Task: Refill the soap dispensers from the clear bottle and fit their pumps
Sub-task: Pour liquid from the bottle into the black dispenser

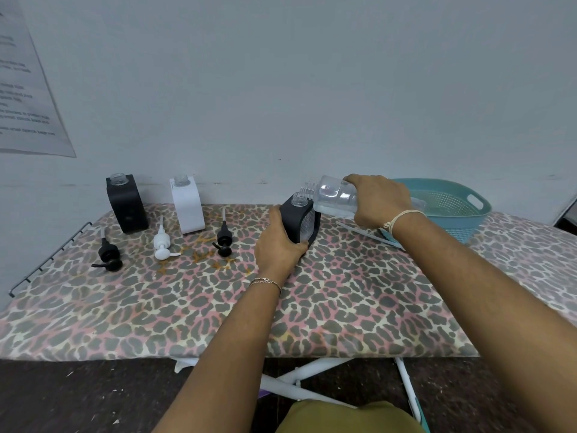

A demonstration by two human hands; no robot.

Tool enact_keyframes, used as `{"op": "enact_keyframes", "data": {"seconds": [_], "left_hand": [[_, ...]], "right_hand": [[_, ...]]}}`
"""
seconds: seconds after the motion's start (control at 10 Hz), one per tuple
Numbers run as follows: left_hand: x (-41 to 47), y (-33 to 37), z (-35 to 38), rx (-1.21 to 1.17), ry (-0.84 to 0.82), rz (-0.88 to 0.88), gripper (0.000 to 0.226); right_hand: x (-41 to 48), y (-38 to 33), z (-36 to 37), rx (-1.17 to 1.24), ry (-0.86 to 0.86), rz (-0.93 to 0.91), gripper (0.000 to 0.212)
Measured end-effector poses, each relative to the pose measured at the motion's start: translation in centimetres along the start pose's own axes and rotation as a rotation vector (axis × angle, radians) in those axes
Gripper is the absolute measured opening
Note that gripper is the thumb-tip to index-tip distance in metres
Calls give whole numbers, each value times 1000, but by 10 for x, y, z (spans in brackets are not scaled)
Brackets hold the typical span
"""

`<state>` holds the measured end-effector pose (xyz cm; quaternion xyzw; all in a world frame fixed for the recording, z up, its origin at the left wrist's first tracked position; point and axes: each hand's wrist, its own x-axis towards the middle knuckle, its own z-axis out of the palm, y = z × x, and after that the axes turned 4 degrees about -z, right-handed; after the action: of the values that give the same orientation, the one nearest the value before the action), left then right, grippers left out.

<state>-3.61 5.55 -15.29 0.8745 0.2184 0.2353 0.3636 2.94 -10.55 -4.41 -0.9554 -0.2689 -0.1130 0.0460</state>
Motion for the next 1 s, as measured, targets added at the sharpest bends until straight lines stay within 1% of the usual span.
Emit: {"op": "enact_keyframes", "data": {"seconds": [1.0], "left_hand": [[1,-1,1,5,2,-21,75]], "right_hand": [[-1,-4,-4,-33,-9,0,67]]}}
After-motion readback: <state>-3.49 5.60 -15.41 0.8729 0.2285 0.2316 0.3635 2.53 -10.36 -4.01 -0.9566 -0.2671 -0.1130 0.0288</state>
